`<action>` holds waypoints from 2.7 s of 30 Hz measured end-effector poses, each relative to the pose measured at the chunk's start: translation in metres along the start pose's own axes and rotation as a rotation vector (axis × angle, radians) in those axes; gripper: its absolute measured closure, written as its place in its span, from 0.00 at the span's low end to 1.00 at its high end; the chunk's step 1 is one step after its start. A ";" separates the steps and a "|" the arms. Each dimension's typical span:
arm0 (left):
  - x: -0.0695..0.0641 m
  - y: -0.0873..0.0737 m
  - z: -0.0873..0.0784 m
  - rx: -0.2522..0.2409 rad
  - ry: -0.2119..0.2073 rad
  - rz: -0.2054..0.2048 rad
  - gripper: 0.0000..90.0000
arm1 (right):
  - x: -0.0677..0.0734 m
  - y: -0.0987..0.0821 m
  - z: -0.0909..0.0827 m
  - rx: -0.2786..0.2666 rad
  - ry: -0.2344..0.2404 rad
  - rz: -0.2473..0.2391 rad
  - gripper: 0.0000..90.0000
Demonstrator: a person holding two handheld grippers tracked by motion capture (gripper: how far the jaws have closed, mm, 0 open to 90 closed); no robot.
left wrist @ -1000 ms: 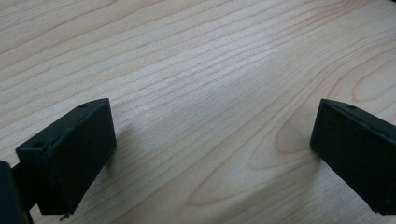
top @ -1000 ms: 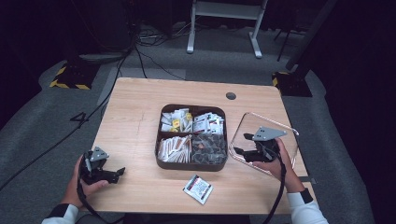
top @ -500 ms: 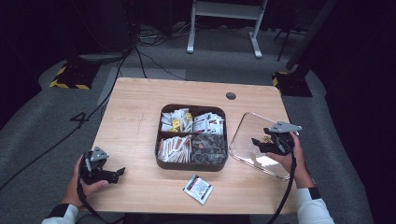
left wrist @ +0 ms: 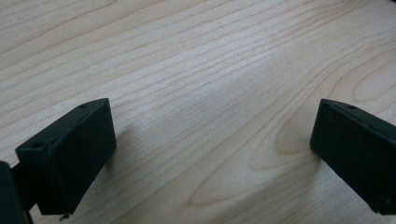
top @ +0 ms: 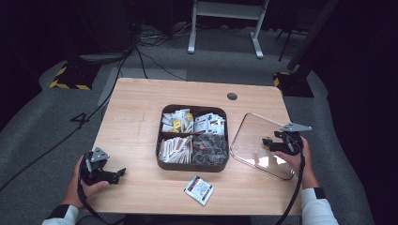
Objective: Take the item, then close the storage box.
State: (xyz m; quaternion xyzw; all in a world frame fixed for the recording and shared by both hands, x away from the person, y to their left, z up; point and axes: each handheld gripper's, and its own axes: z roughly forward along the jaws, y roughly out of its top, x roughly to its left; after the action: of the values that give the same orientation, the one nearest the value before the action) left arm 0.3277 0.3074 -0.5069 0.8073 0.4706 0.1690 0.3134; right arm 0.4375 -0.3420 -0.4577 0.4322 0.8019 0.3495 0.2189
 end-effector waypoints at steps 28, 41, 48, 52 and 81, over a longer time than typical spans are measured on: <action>0.000 0.000 0.000 0.000 0.000 0.000 0.00 | -0.017 -0.016 0.028 0.056 0.001 0.071 0.45; 0.000 0.000 0.000 0.000 -0.001 0.000 0.01 | -0.016 -0.017 0.033 0.042 0.026 0.058 0.55; 0.000 0.000 0.000 0.001 -0.001 -0.002 0.01 | -0.014 -0.015 0.033 0.047 0.031 0.045 0.65; 0.000 0.000 0.000 0.002 -0.002 0.000 0.00 | -0.014 -0.014 0.032 0.054 0.026 0.033 0.65; 0.000 0.000 0.000 0.003 0.002 -0.007 0.01 | -0.013 0.007 -0.008 -0.088 0.019 0.043 0.66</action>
State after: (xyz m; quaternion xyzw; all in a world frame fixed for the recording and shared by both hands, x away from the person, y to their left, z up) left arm 0.3279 0.3074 -0.5067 0.8059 0.4739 0.1683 0.3124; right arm 0.4435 -0.3530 -0.4464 0.4361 0.7784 0.3931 0.2222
